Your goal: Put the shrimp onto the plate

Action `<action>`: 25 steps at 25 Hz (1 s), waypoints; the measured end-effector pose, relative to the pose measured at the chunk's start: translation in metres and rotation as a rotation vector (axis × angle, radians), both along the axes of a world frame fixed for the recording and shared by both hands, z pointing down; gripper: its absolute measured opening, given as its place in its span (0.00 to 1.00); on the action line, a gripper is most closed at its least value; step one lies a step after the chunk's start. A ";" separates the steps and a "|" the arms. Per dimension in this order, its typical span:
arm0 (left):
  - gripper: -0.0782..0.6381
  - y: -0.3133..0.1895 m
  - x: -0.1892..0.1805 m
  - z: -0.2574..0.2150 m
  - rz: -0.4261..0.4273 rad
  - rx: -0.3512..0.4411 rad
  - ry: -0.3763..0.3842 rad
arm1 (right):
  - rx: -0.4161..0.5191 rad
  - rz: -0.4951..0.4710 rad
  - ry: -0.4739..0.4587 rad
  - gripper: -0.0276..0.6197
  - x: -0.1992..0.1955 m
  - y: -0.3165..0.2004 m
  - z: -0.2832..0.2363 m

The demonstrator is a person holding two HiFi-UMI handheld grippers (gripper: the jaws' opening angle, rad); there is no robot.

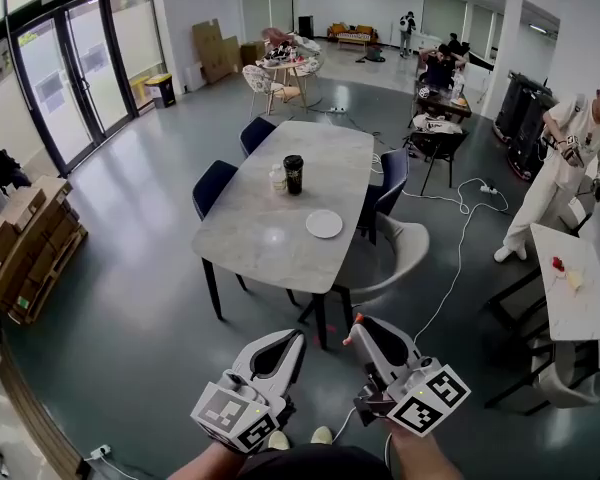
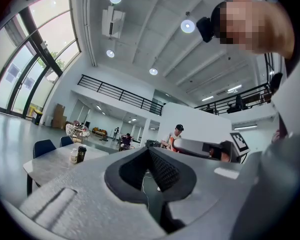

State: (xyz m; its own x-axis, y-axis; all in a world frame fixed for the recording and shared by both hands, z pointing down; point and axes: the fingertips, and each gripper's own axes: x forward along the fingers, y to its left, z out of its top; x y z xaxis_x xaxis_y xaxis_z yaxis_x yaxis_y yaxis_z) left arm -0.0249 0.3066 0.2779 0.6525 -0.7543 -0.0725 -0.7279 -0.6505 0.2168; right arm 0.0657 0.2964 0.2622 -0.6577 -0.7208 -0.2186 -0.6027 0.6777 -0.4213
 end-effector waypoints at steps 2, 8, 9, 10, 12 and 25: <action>0.12 -0.002 0.001 -0.001 -0.013 0.002 -0.002 | 0.002 -0.001 -0.001 0.12 0.005 -0.001 -0.001; 0.12 -0.012 0.012 0.002 -0.041 -0.018 0.020 | 0.000 -0.029 0.012 0.12 0.020 -0.006 0.003; 0.12 -0.013 0.014 0.002 -0.043 -0.016 0.015 | -0.001 -0.029 0.012 0.12 0.022 -0.008 0.003; 0.12 -0.014 0.015 0.002 -0.044 -0.013 0.010 | 0.000 -0.028 0.010 0.12 0.024 -0.009 0.003; 0.12 -0.017 0.017 0.002 -0.046 -0.010 0.005 | 0.000 -0.030 0.006 0.12 0.026 -0.014 0.003; 0.12 -0.101 0.000 0.003 -0.024 0.022 -0.001 | -0.029 0.011 0.029 0.12 0.008 -0.092 0.010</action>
